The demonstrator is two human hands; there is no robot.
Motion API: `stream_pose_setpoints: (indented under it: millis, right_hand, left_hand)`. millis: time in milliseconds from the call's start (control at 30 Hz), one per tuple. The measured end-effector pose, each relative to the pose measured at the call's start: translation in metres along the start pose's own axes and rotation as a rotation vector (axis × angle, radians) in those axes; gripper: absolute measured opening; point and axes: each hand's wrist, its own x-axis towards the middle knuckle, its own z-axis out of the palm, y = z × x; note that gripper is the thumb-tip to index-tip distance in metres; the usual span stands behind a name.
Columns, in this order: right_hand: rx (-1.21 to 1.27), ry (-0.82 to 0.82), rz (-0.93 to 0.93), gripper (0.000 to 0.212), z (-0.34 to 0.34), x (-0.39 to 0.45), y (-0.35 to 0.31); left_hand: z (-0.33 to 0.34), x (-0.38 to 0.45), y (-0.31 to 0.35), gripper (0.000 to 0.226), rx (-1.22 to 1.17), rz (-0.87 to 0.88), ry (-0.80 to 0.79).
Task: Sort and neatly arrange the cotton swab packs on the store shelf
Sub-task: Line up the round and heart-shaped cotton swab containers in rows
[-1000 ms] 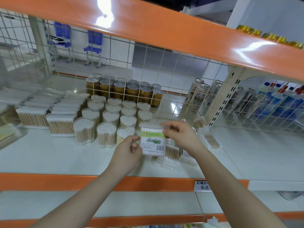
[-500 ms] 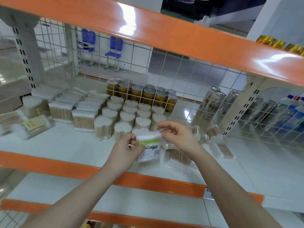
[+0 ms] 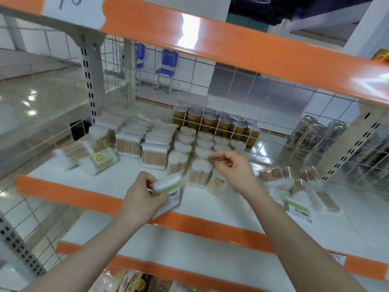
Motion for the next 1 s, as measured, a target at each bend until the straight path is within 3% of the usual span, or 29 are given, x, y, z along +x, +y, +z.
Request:
stream_pose_setpoints:
  millis: [400, 567, 667, 800, 1000]
  right_hand:
    - [-0.146, -0.048, -0.022, 0.026, 0.067, 0.022, -0.022]
    - [-0.341, -0.079, -0.06, 0.027, 0.085, 0.035, -0.028]
    - [-0.389, -0.098, -0.069, 0.026, 0.094, 0.044, -0.031]
    - [-0.404, -0.106, -0.071, 0.025, 0.102, 0.055, -0.033]
    - [-0.479, -0.164, -0.04, 0.025, 0.106, 0.075, -0.029]
  left_hand:
    - [-0.059, 0.033, -0.038, 0.026, 0.164, 0.055, 0.169]
    - [-0.064, 0.051, -0.043, 0.028, 0.247, 0.072, 0.21]
    - [-0.065, 0.058, -0.046, 0.031, 0.359, 0.155, 0.152]
    - [-0.067, 0.067, -0.05, 0.052, 0.49, 0.286, 0.008]
    - [-0.069, 0.082, -0.054, 0.048, 0.541, 0.328, -0.215]
